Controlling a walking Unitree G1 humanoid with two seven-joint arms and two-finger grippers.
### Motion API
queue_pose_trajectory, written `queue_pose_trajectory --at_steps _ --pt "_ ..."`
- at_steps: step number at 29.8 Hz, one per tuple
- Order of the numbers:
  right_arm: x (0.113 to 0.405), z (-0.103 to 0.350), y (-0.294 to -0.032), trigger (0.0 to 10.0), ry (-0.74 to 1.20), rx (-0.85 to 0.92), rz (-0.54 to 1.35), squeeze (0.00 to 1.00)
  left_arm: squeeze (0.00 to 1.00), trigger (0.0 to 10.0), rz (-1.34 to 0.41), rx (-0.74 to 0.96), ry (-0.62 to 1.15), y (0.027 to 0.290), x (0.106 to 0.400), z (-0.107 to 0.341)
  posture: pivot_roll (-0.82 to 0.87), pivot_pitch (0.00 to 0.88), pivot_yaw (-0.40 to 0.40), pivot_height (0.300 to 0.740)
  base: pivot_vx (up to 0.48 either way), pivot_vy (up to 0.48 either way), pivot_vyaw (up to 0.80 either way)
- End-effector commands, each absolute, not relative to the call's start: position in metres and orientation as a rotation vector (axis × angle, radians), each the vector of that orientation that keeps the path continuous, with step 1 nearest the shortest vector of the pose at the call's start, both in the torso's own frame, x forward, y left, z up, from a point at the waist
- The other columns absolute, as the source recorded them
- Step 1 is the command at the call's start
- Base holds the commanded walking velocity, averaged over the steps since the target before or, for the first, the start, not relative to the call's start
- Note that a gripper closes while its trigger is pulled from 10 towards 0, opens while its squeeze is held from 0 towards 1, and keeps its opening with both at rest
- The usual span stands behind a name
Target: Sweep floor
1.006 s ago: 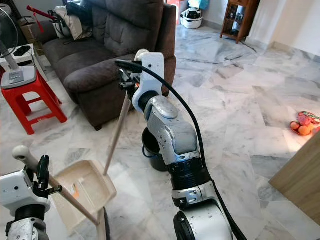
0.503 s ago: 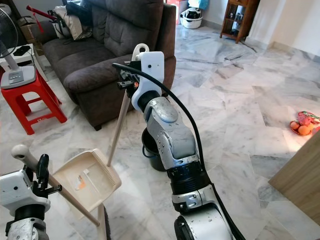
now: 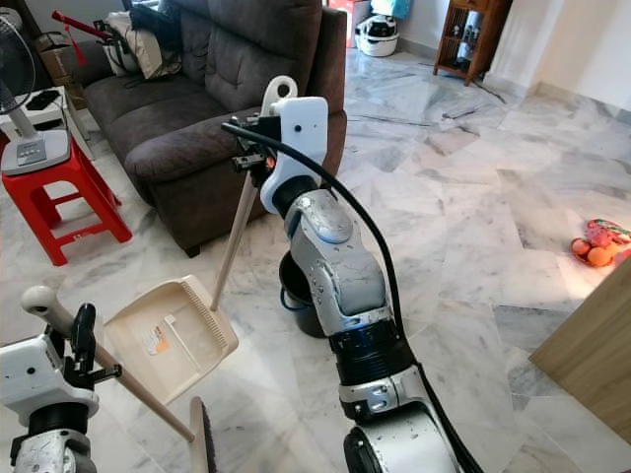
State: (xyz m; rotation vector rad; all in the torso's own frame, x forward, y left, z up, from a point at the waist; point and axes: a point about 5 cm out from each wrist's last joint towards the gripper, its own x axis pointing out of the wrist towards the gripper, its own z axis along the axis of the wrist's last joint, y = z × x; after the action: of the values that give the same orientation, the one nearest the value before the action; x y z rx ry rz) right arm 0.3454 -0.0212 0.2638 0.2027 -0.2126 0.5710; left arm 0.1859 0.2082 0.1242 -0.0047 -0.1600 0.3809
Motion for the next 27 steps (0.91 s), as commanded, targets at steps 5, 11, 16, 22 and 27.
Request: queue_pose_trajectory --at_steps 5,11,16,22,27 --pt "0.3384 0.2795 -0.0172 10.0 -0.302 0.244 0.591 0.0 0.0 10.0 0.397 0.009 -0.205 0.2102 0.1853 0.1316 0.0 0.027 0.044 0.74 0.259 0.0 0.0" --pt "0.3387 0.2793 -0.0171 10.0 -0.298 0.253 0.591 0.0 0.0 10.0 0.397 0.011 -0.204 0.21 0.1854 0.1316 0.0 0.027 0.044 0.74 0.261 0.0 0.0" --pt "0.3391 0.2789 -0.0173 10.0 -0.293 0.256 0.59 0.0 0.0 10.0 0.398 0.01 -0.203 0.2095 0.1856 0.1316 0.0 0.027 0.044 0.74 0.26 0.0 0.0" --pt "0.3395 0.2783 -0.0169 10.0 -0.287 0.258 0.591 0.0 0.0 10.0 0.399 0.01 -0.203 0.2095 0.1853 0.1315 0.0 0.027 0.043 0.74 0.267 0.0 0.0" --pt "0.3396 0.2779 -0.0163 10.0 -0.285 0.258 0.591 0.0 0.0 10.0 0.398 0.01 -0.203 0.2098 0.1852 0.1314 0.0 0.027 0.042 0.74 0.272 0.0 0.0"
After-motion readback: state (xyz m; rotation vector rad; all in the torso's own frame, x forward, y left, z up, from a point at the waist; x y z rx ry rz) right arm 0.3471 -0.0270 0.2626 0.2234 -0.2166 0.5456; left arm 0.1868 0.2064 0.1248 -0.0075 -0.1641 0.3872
